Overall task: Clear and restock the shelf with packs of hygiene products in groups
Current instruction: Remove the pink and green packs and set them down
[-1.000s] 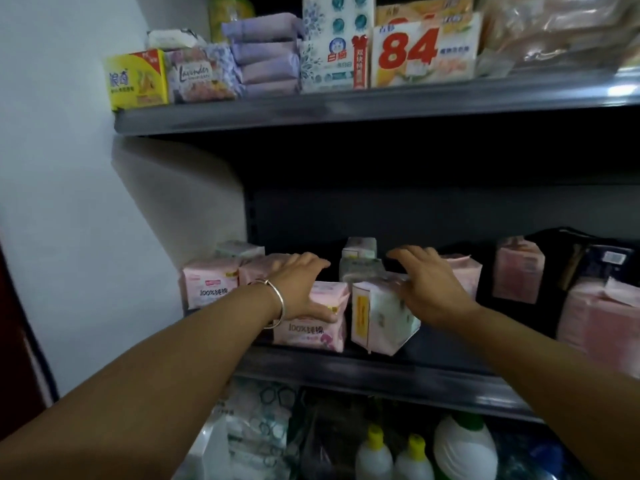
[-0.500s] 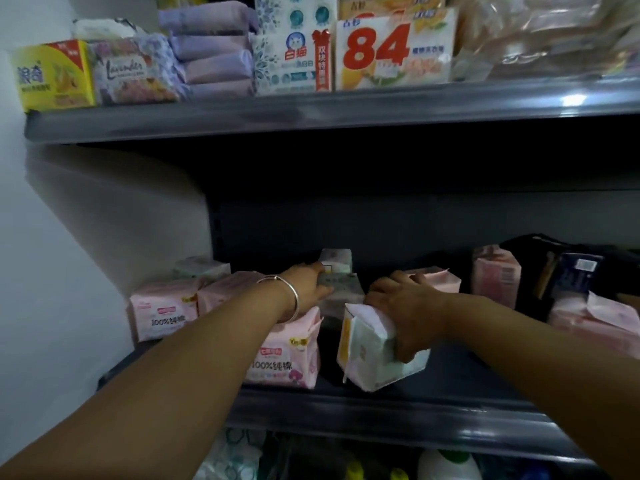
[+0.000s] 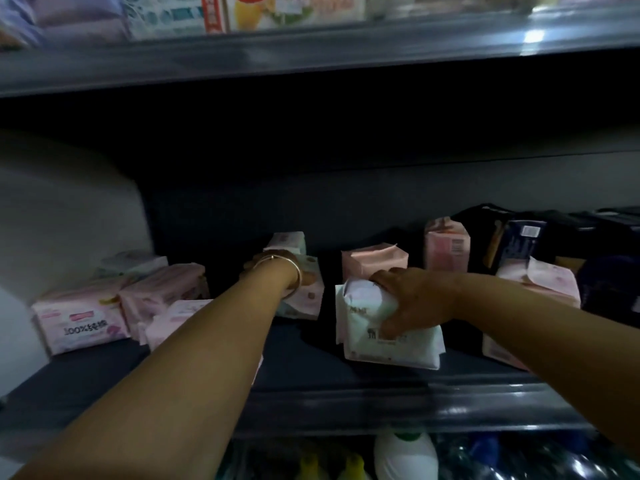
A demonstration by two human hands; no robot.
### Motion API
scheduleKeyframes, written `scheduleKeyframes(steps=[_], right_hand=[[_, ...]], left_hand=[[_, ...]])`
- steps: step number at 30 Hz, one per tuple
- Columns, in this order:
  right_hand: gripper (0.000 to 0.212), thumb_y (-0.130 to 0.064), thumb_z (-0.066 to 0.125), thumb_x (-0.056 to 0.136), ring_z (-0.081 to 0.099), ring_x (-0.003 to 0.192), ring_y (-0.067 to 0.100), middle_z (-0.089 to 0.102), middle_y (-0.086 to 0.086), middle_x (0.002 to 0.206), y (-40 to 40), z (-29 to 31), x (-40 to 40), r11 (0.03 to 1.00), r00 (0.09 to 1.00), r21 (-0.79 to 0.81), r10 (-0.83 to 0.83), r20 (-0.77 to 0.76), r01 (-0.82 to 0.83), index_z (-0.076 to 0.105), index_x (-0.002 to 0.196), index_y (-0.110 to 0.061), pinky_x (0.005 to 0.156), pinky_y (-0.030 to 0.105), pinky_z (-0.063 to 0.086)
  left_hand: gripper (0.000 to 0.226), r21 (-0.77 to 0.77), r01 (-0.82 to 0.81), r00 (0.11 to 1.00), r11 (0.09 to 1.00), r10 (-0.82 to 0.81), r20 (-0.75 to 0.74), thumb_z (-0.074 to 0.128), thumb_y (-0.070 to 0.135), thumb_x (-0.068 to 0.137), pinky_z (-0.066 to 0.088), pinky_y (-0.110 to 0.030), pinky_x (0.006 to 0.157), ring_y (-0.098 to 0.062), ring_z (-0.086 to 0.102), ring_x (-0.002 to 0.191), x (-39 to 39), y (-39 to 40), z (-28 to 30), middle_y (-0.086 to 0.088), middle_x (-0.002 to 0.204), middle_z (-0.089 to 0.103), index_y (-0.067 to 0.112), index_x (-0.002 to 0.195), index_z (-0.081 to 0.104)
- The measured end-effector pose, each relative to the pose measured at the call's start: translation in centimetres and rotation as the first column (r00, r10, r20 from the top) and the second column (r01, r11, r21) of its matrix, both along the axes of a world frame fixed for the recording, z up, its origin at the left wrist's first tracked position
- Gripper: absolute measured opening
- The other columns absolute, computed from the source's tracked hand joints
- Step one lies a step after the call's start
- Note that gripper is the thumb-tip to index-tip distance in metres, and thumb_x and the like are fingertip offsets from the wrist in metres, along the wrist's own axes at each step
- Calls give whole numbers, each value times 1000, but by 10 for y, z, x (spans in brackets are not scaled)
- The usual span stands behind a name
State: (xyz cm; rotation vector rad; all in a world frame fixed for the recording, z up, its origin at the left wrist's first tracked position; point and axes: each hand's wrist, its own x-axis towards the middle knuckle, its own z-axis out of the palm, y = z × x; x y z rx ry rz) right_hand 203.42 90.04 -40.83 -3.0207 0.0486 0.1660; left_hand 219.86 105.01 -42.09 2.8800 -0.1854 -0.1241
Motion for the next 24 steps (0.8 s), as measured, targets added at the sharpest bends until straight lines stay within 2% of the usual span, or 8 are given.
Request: scheduleKeyframes(steps=[2,5,7,9,13,16,20,24], right_hand=[[76,-44,66,80,48,118,18,45,-2,134,0,0,1,1000,1000,-4,2,6,-2,27,143,-24,93,30,45],[77,-45,67,80,48,118,19,45,-1,134,-1,-2,2,1000,1000,13,-1,13,1,27,143,-24,95,33,45],[79,-45,68,79,48,120,20,45,-1,134,-2,-4,3,1000,1000,20,-4,18,4,27,143,-23,97,35,45],[79,-43,69,79,47,121,21,45,0,135,-2,-6,4,1000,1000,23,-4,20,4,28,143,-23,99,37,45],[78,-41,69,80,46,122,23,45,2,136,-1,-6,3,999,1000,37,-18,19,17,28,144,-22,99,38,45],[80,-39,72,77,47,121,24,46,3,135,1,-4,2,998,999,48,-35,33,34,30,143,-21,99,39,46],[83,-41,77,70,45,123,27,46,4,136,3,5,-15,996,978,0,-92,186,94,36,138,-18,102,43,40],[79,-34,79,71,49,117,27,49,9,132,9,24,-56,995,941,30,-99,322,95,39,135,-11,91,29,40]], left_hand=[[114,-8,-16,1000,1000,16,9,65,72,62,33,-37,108,-33,35,131,-14,-5,8,-15,148,30,10,147,22],[104,-32,7,998,999,-5,66,62,64,72,27,-44,109,-37,23,136,-27,-15,14,-18,152,18,14,149,14],[87,-60,74,993,995,-68,93,58,54,80,32,-44,109,-39,27,135,-31,-24,14,-21,151,19,14,147,20],[73,-70,120,989,990,-113,99,60,39,81,39,-41,106,-37,39,129,-34,-30,13,-19,147,30,11,142,33],[92,-102,90,991,991,-79,106,62,36,86,35,-36,108,-34,35,134,-50,-30,14,-20,149,27,4,149,3],[79,-121,78,978,990,-53,200,65,28,85,36,-36,107,-34,35,133,-62,-24,21,-20,146,31,1,145,21],[88,-100,80,964,992,-52,259,68,35,81,31,-37,108,-35,27,134,-80,-6,37,-20,146,24,5,146,17],[93,-140,134,949,981,-86,305,75,38,74,36,-36,104,-38,33,130,-112,16,56,-22,144,22,9,145,24]])
